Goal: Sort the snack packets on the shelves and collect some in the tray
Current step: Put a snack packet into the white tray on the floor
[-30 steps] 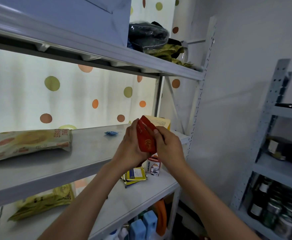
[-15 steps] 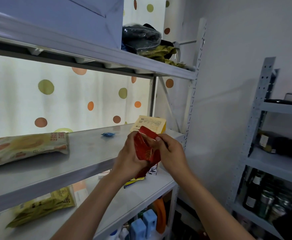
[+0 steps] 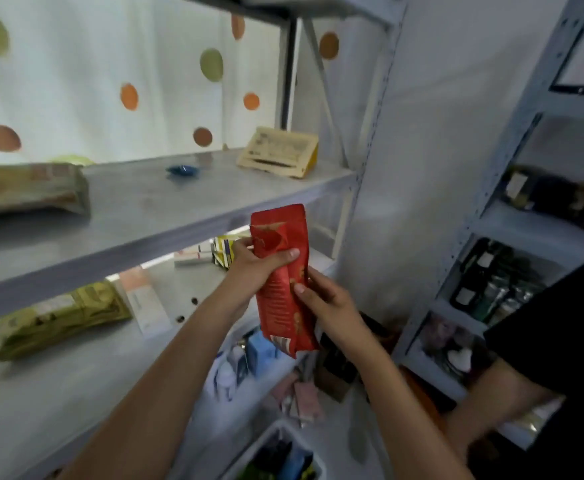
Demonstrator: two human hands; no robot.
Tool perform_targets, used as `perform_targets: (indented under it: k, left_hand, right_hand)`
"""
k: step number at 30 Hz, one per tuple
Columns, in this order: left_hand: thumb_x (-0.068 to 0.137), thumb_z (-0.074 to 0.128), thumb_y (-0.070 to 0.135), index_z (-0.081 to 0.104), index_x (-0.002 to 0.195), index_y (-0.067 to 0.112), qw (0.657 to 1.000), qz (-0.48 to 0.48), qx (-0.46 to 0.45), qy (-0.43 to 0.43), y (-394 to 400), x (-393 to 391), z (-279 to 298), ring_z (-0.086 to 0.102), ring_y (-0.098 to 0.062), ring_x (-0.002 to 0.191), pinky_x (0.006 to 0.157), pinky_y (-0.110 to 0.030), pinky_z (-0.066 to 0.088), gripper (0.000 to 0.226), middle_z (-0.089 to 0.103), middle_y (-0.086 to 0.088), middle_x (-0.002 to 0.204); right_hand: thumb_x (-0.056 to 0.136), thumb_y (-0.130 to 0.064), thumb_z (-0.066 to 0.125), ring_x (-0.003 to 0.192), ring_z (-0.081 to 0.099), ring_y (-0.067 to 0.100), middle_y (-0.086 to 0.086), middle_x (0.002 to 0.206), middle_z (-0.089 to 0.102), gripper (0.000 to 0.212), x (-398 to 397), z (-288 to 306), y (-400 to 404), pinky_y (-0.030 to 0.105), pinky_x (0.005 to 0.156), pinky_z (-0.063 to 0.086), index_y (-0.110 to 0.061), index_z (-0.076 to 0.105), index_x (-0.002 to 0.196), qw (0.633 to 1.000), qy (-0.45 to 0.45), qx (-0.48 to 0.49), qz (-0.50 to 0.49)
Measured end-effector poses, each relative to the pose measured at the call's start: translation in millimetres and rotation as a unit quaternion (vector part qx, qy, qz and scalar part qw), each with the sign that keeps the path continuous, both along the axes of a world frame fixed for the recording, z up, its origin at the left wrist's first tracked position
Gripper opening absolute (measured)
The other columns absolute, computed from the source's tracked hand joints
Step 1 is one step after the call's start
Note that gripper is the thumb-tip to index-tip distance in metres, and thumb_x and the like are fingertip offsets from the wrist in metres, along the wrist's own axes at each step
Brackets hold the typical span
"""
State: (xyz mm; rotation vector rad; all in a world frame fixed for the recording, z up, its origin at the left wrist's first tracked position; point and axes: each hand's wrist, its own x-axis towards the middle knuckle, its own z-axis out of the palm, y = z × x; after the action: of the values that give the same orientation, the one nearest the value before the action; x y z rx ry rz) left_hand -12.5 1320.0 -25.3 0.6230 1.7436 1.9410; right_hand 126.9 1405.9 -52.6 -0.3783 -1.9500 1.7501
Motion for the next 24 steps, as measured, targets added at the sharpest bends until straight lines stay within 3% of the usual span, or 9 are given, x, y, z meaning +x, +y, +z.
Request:
perform_targets:
  k: [4,6,9,12,13,15,18,21,24]
  left_hand:
    - [0.064,0.089,0.034,0.025,0.121,0.02,0.996,0.034,-0.065,-0.045,28.3,10.6,-55.2,0.064,-0.015,0.097,0.094,-0.04,0.052,0.088,0.059,0.001,0.115]
    - [0.061,0.087,0.046,0.02,0.124,0.024,0.99,0.058,-0.122,-0.042,44.0,17.7,-79.6,0.059,-0.02,0.104,0.096,-0.041,0.049,0.094,0.051,0.0,0.121]
    - [0.064,0.083,0.053,0.021,0.134,0.021,0.979,0.077,-0.188,-0.011,72.2,25.2,-116.2,0.055,-0.025,0.113,0.098,-0.041,0.047,0.1,0.046,-0.003,0.129]
    - [0.079,0.077,0.04,0.045,0.124,0.014,0.983,0.03,-0.179,-0.016,89.8,24.5,-144.1,0.065,-0.017,0.099,0.078,-0.023,0.054,0.061,0.061,0.003,0.11]
    - [0.083,0.074,0.033,0.057,0.113,0.016,0.985,0.0,-0.173,-0.03,97.5,21.6,-154.0,0.068,-0.015,0.091,0.075,-0.022,0.056,0.039,0.066,0.006,0.101]
    - [0.087,0.071,0.024,0.067,0.097,0.022,0.981,-0.042,-0.179,-0.058,111.8,14.6,-175.9,0.07,-0.015,0.087,0.084,-0.035,0.057,0.011,0.072,0.002,0.095]
    - [0.089,0.069,0.015,0.068,0.102,0.014,0.968,-0.059,-0.216,-0.116,130.5,6.8,-212.5,0.067,-0.025,0.099,0.093,-0.046,0.053,0.014,0.07,-0.011,0.11]
    - [0.091,0.064,0.01,0.061,0.112,0.008,0.944,-0.054,-0.252,-0.205,143.9,12.2,-243.5,0.064,-0.023,0.093,0.079,-0.037,0.055,0.021,0.065,-0.015,0.112]
    - [0.093,0.059,0.004,0.056,0.117,0.0,0.928,-0.08,-0.289,-0.222,159.7,19.2,-275.4,0.063,-0.021,0.084,0.065,-0.027,0.055,0.025,0.064,-0.016,0.104]
  right_hand:
    - [0.081,-0.024,0.079,0.112,0.067,0.018,0.001,0.126,0.067,0.066,-0.2,-71.1,8.4,0.037,0.095,0.055,-0.031,0.05,0.139,0.998,-0.06,0.002,-0.025]
    - [0.079,-0.024,0.081,0.106,0.068,0.011,-0.004,0.123,0.067,0.074,-1.0,-94.3,16.7,0.035,0.093,0.056,-0.032,0.043,0.143,0.994,-0.103,-0.006,-0.03]
    - [0.084,-0.018,0.077,0.094,0.068,-0.002,-0.013,0.112,0.067,0.064,-1.0,-128.4,34.5,0.025,0.086,0.058,-0.034,0.044,0.136,0.988,-0.142,-0.037,-0.049]
    - [0.085,-0.014,0.076,0.093,0.071,0.006,-0.008,0.11,0.07,0.054,1.9,-157.3,56.3,0.03,0.086,0.059,-0.032,0.051,0.129,0.982,-0.146,-0.09,-0.072]
    - [0.084,-0.013,0.075,0.094,0.072,0.011,-0.005,0.109,0.071,0.051,4.1,-164.6,66.5,0.032,0.085,0.059,-0.03,0.053,0.127,0.979,-0.144,-0.121,-0.079]
    - [0.084,-0.012,0.075,0.094,0.072,0.017,0.0,0.109,0.073,0.048,8.8,-183.1,89.7,0.034,0.083,0.059,-0.028,0.056,0.124,0.97,-0.15,-0.171,-0.087]
    - [0.083,-0.012,0.076,0.097,0.072,0.021,0.003,0.113,0.072,0.048,13.8,-210.4,117.9,0.038,0.086,0.059,-0.025,0.058,0.125,0.959,-0.17,-0.206,-0.091]
    - [0.082,-0.011,0.077,0.097,0.072,0.02,0.003,0.114,0.072,0.049,16.4,-239.8,141.8,0.032,0.083,0.059,-0.023,0.059,0.126,0.941,-0.185,-0.258,-0.117]
    - [0.081,-0.017,0.078,0.097,0.071,0.018,0.001,0.112,0.073,0.046,12.6,-270.7,162.4,0.032,0.085,0.057,-0.024,0.061,0.123,0.924,-0.195,-0.3,-0.137]
